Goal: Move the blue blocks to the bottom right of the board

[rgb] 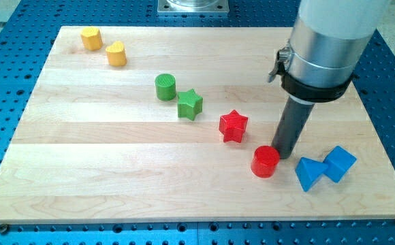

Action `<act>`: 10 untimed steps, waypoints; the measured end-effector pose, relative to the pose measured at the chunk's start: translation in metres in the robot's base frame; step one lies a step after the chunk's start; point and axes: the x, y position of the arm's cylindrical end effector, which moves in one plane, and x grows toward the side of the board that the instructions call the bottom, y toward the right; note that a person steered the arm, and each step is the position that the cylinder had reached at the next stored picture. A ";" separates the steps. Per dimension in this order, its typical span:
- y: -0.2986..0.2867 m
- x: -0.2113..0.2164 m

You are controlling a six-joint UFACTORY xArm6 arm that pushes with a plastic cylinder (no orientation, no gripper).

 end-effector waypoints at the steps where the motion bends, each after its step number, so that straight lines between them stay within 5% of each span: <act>1: -0.010 0.032; 5: 0.051 0.043; 6: 0.033 -0.003; 8: 0.109 0.008; 10: 0.135 -0.043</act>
